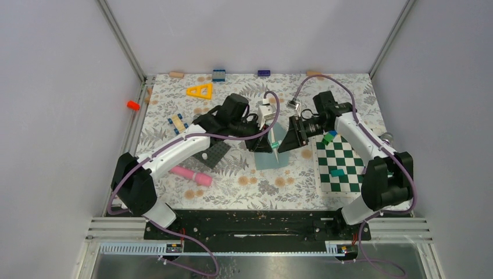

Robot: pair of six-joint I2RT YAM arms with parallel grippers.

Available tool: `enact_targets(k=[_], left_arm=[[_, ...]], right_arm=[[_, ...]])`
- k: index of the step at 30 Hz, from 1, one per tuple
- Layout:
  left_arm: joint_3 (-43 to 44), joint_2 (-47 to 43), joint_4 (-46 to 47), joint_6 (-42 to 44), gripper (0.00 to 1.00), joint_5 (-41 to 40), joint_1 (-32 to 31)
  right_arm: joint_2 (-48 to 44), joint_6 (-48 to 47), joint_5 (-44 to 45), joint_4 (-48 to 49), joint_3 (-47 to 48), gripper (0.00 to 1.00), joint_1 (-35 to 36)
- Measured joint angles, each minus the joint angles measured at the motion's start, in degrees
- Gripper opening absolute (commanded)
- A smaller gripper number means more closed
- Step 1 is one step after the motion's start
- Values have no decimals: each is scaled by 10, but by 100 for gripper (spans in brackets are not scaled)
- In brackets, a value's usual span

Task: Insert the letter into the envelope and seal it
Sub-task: Unscrew the solid glue.

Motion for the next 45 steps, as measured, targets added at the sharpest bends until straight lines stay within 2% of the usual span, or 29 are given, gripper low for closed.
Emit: enact_targets(k=[3,6,7,11,14,18,25,29,33,34,42,45], left_arm=[[2,5,-1,0,12,28,0],[19,29,-19,1,12,82,0],[24,38,-24,3,12,98,0],[32,75,-45,4,12,163,0],[32,85,-61,5,13,196,0],[33,86,-66,5,14,228,0],[39,92,-66,4,15,268,0],[39,97,-66,4,15,272,0],[39,100,-67,5,15,272,-1],[39,100,-68,5,15,272,-1],[39,100,-70,5,15,272,-3],[39,100,-71,5,15,272,-4]], right_arm=[[-35,-81,16,-21,0,79,-3],[-123,-209,41,-37,-20,82,-9],[-156,-251,45,-35,-32,85,-11],[-301,-401,51,-11,-114,99,-16],[-394,-495,49,47,-203,99,-17],[-445,-542,42,125,-289,90,-17],[-431,-555,23,230,-324,82,-17],[-437,-546,7,267,-330,70,-17],[-437,-538,-14,281,-330,50,-17],[-437,-535,-20,285,-330,48,-17],[-433,-523,-48,290,-331,43,-14],[-429,-523,-49,290,-332,37,-11]])
